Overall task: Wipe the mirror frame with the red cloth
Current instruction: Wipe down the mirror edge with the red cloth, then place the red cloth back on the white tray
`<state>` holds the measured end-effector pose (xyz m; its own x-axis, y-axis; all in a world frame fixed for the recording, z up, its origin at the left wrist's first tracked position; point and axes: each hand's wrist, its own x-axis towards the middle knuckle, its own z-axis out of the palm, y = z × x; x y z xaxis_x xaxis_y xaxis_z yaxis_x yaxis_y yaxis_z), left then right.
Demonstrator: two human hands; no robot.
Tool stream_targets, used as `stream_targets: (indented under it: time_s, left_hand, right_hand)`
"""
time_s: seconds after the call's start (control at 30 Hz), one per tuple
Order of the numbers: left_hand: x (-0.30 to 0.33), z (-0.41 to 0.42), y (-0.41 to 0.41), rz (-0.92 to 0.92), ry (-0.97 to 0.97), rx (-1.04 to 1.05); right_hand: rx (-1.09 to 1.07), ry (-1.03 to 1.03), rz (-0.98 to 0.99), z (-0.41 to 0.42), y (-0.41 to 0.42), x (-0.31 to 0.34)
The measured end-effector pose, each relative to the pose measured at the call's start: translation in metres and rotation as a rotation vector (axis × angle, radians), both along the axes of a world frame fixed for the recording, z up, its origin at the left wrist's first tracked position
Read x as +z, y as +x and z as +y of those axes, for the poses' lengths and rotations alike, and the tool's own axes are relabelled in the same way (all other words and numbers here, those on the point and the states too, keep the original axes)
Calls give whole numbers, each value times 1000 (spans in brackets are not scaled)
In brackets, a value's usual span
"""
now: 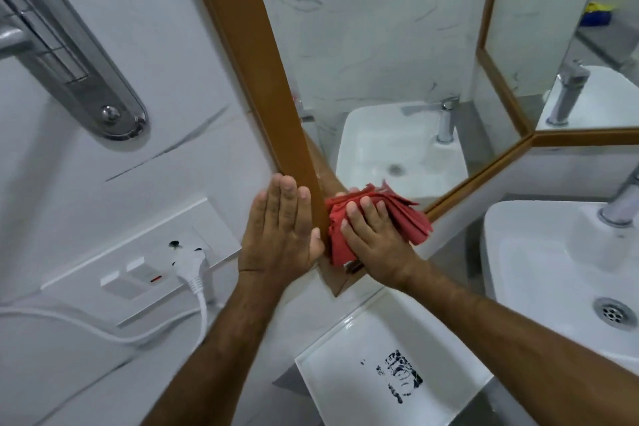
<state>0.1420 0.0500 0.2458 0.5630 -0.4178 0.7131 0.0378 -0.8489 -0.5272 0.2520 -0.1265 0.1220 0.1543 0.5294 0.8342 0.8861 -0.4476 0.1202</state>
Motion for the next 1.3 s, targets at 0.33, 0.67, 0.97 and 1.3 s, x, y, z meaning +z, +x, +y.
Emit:
stream_targets:
  time_s: [0.33,0.67,0.97,1.3]
  left_hand:
    - [-14,-6,-8,88,-36,8]
    - [-38,-13,-13,191,-150,28]
    - [-74,-30,-95,765,-388,228]
    - [-173,-69,-175,1051,-537,359]
  right_hand:
    - [-14,-662,214,-60,-28,-42]
    - [27,-646,698,-59,-45,-1]
    - [-153,-894,1050,-64,-84,44]
    - [-269,-723,1174,-62,-142,-67]
